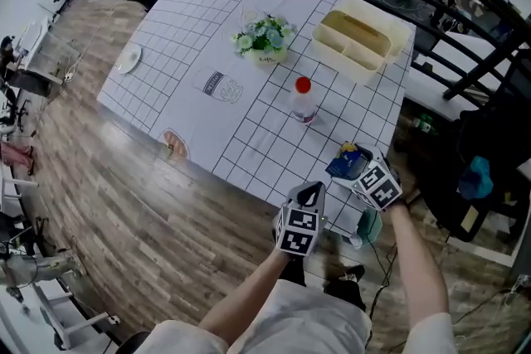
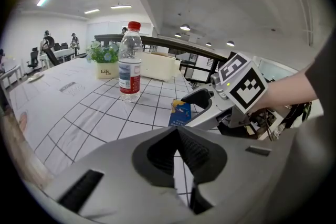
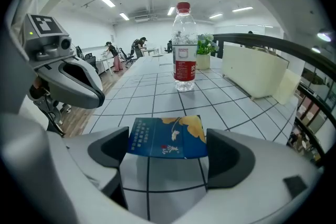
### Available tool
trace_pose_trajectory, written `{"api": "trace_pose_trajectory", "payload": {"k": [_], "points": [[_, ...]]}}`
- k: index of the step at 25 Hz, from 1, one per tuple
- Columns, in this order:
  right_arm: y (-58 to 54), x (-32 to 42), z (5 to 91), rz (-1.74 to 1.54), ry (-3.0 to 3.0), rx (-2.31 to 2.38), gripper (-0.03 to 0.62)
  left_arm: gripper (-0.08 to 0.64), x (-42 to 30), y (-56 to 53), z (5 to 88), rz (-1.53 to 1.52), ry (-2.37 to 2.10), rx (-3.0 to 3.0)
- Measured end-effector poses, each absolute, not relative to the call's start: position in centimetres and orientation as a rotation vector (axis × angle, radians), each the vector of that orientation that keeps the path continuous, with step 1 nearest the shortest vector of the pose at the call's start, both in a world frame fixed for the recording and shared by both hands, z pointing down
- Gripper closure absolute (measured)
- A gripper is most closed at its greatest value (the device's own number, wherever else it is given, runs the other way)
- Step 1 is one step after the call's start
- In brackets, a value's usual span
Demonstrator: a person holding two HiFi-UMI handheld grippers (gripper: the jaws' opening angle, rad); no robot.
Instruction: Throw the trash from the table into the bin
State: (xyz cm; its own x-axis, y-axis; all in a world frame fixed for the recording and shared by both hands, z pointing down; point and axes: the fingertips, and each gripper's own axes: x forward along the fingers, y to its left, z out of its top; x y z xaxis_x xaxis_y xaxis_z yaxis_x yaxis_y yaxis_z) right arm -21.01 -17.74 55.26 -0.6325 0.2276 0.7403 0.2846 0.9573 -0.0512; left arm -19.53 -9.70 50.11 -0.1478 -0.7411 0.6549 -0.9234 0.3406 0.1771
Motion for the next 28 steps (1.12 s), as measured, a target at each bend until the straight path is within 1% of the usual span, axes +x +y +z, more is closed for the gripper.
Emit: {"api": "trace_pose_trajectory", "payload": {"k": [7,13,17,21,24,28], "points": [[-17.2,-19.1,55.0,-0.060,-2.279,-0.326,0.118,0.535,-18.8,-9.3,50.7,0.363,-1.913,1.489],[-17.5,-15.3,53.7,0.048,-2.338,-0.287,0.118,0.535,-15.2,-10.0,50.9,0.372,-1.904,1.530],[-18.3,-10.7,52.5,0.127,-2.397,-0.274,0.120,0.535,-11.1,-9.9,50.9,0.365,-1.938,1.520],[-19.1,-4.2,52.3,0.159,-2.422,-0.279,0.120,0.535,-5.1,-8.8,51.6,0.319,-1.978,1.464],[-19.2,0.6,53.1,0.185,-2.410,-0.292,0.120,0.535,-0.4,-8.0,52.0,0.267,-1.979,1.446],[-18.9,5.9,55.6,0.213,-2.367,-0.290,0.120,0.535,3.8,-7.2,53.8,0.261,-1.950,1.444]]}}
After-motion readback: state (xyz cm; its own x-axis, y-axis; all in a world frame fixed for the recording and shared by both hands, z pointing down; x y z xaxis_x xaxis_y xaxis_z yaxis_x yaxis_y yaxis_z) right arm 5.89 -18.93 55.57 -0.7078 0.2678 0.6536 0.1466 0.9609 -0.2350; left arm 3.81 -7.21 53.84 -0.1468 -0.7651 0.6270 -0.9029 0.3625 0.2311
